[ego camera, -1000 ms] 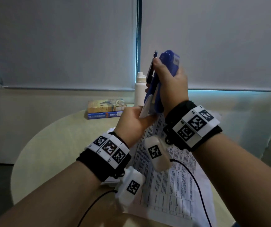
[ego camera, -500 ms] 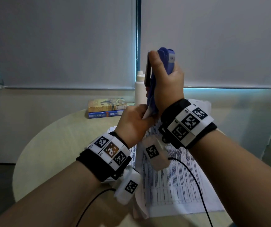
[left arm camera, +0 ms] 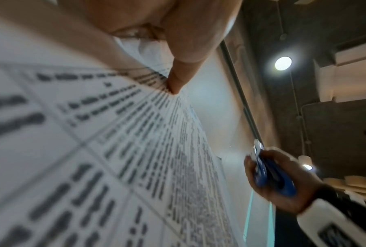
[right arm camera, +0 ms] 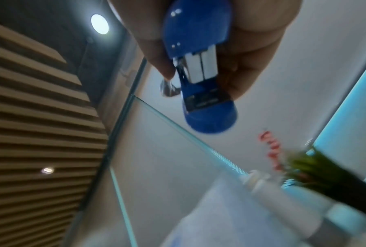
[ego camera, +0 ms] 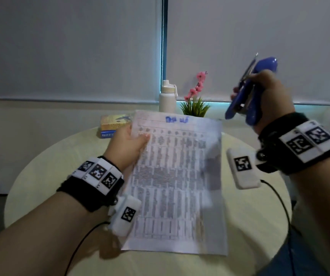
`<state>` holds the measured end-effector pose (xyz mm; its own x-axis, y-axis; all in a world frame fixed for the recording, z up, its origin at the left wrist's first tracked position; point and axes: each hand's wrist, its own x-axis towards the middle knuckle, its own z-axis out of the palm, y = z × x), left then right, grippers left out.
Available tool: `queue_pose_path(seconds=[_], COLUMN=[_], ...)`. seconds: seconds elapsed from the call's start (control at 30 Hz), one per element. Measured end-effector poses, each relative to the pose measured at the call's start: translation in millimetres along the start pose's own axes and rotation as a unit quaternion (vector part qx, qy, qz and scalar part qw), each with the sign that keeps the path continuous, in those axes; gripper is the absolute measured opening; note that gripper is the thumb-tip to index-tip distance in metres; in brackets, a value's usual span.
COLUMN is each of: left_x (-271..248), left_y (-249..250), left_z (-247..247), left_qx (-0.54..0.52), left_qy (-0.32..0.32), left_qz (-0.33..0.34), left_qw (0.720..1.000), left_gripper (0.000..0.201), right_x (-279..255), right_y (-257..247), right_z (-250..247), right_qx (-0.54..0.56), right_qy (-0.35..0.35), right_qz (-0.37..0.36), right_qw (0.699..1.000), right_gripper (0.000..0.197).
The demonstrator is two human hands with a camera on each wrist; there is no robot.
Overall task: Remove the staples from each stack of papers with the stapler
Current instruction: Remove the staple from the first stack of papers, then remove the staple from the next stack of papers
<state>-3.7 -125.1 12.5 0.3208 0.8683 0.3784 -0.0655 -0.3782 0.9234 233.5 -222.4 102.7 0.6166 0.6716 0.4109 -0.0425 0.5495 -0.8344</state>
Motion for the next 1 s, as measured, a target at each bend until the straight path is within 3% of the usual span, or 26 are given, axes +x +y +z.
queue_pose_path(seconds=[0.1, 0.17, 0.2, 0.23, 0.3, 0.33, 0.37, 0.5, 0.63, 0.7, 0.73, 0.77, 0.8, 0.87, 0.9, 0.93, 1.0], left_x=[6.2, 8.9, 10.1, 10.7, 11.1, 10.5, 10.2, 6.6, 2.3, 1.9, 2.2, 2.8, 3.5, 5.7, 7.3, 8.7, 10.9], left_y=[-5.0, -8.5, -10.6, -12.6, -15.9, -15.7, -15.6, -13.4, -11.5, -10.7, -10.0, -8.9, -7.1, -3.0, -1.6, -0.6, 0.6], left_z=[-19.2, -30.2, -34.1, -37.0, -39.7, -39.5, -38.9, -34.6, -31.8, -31.3, -30.9, -30.4, -29.6, -26.7, -25.0, -22.9, -18.4], left_qx=[0.024, 0.036, 0.042, 0.047, 0.054, 0.058, 0.061, 0.06, 0.053, 0.044, 0.039, 0.033, 0.022, -0.005, -0.022, -0.039, -0.077], left_qy=[0.035, 0.049, 0.052, 0.053, 0.057, 0.057, 0.055, 0.041, 0.04, 0.04, 0.041, 0.039, 0.037, 0.032, 0.031, 0.028, 0.03], left_qz=[0.011, 0.015, 0.012, 0.006, 0.0, 0.0, 0.0, -0.001, -0.004, -0.005, -0.005, -0.005, -0.008, -0.016, -0.02, -0.025, -0.037], left_qw=[0.999, 0.998, 0.998, 0.997, 0.997, 0.997, 0.997, 0.997, 0.998, 0.998, 0.998, 0.999, 0.999, 0.999, 0.999, 0.999, 0.996], left_gripper=[0.02, 0.024, 0.024, 0.023, 0.021, 0.019, 0.019, 0.017, 0.016, 0.015, 0.015, 0.015, 0.015, 0.014, 0.016, 0.019, 0.025], right_x=[6.1, 6.2, 5.1, 4.5, -1.2, -4.5, -6.0, 2.0, 4.7, -5.8, -8.5, -10.2, -14.1, -28.5, -39.1, -47.8, -60.6], right_y=[12.5, 27.2, 35.1, 42.9, 57.4, 65.6, 74.7, 116.4, 137.1, 124.9, 117.1, 108.8, 98.1, 78.0, 70.1, 68.7, 73.2], right_z=[-43.9, -67.3, -76.2, -83.6, -87.7, -86.9, -87.3, -103.1, -116.1, -104.1, -98.1, -90.6, -80.1, -59.9, -51.3, -47.3, -40.8], right_qx=[-0.183, -0.326, -0.422, -0.533, -0.709, -0.753, -0.773, -0.811, -0.815, -0.822, -0.82, -0.804, -0.755, -0.517, -0.362, -0.237, -0.107], right_qy=[-0.016, -0.045, -0.07, -0.101, -0.165, -0.19, -0.212, -0.247, -0.287, -0.26, -0.246, -0.229, -0.207, -0.196, -0.227, -0.26, -0.307], right_qz=[0.047, 0.094, 0.113, 0.12, 0.123, 0.135, 0.154, 0.213, 0.236, 0.228, 0.208, 0.171, 0.143, 0.169, 0.215, 0.256, 0.273], right_qw=[0.982, 0.939, 0.897, 0.831, 0.674, 0.616, 0.577, 0.485, 0.445, 0.453, 0.472, 0.522, 0.605, 0.816, 0.878, 0.9, 0.905], right_gripper=[0.013, 0.017, 0.024, 0.029, 0.03, 0.029, 0.029, 0.036, 0.043, 0.038, 0.04, 0.048, 0.056, 0.07, 0.073, 0.069, 0.049])
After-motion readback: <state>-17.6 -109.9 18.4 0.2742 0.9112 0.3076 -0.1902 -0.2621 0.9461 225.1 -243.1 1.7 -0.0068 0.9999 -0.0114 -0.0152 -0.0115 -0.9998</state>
